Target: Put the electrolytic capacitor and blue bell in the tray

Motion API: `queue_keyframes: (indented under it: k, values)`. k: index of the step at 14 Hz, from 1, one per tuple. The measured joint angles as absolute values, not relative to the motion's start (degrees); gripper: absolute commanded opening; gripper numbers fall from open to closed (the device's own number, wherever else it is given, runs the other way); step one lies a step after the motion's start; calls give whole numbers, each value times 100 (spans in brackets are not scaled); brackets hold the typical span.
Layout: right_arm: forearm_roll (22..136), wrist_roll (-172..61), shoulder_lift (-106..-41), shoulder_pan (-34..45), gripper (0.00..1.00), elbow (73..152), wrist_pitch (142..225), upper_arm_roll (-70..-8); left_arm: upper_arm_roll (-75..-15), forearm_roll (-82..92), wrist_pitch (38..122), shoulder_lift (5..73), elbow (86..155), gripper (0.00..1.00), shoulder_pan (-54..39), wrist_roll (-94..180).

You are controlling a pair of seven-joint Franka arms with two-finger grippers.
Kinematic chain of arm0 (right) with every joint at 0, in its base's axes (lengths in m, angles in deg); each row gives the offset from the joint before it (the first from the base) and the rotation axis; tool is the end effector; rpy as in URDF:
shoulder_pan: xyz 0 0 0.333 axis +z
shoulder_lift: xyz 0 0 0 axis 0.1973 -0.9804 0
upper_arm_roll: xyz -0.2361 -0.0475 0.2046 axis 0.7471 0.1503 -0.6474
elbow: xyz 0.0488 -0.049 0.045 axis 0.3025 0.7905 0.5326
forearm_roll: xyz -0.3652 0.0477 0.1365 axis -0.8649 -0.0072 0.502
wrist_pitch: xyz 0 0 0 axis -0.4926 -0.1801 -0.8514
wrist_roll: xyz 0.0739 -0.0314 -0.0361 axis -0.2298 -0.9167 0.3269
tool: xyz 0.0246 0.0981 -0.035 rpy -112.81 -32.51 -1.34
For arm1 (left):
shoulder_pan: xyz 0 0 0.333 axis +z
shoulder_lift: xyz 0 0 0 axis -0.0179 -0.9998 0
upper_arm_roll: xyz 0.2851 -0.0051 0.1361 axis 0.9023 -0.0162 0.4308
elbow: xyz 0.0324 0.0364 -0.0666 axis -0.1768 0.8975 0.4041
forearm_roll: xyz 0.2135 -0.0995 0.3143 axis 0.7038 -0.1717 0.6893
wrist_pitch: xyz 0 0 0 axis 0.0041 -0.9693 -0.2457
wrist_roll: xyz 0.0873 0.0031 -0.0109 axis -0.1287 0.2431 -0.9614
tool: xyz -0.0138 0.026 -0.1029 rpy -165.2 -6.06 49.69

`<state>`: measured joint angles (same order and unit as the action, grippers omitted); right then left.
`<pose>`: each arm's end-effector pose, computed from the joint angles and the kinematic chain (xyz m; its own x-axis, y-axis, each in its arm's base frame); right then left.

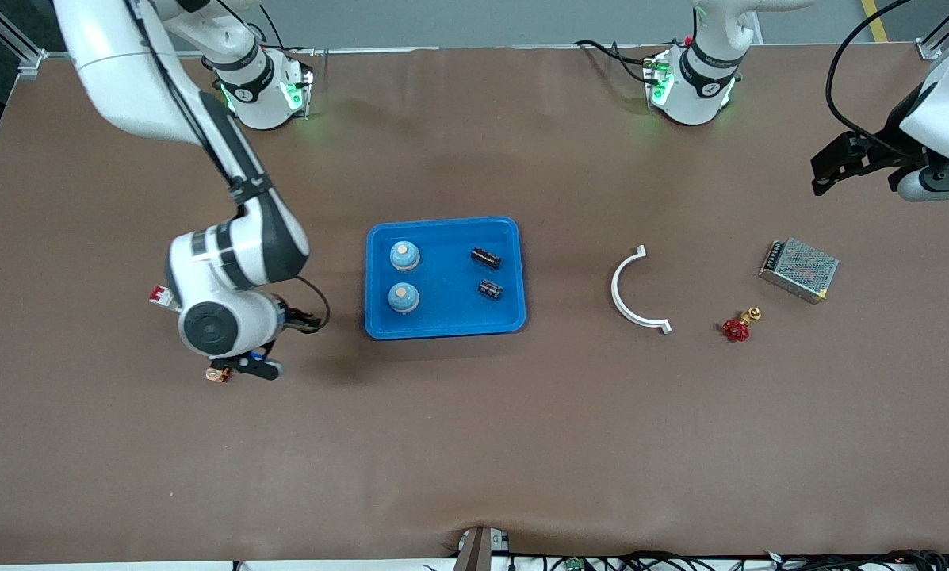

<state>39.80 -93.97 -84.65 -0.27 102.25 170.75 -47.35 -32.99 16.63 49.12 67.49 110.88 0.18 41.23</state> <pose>0.6392 0.1532 0.2687 0.8916 -0.3377 -0.3018 -0.2870 -0.9368 0.2002 0.5282 -0.0638 0.6469 0.9998 0.0176 -0.0037 0.0174 -0.9985 -0.0514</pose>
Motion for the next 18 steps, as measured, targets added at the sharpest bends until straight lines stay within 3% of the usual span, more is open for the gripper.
queue_keyframes:
  k: [7,18]
  values:
    - [3824,-7595,-8046,-1002,100,10091,16805,-4730,-3346,1663,4801,6749,11092,100,10,4124]
    - [3803,-6788,-5974,-1208,100,10057,15966,-4549,-3405,1658,4625,6754,11091,100,7,4126]
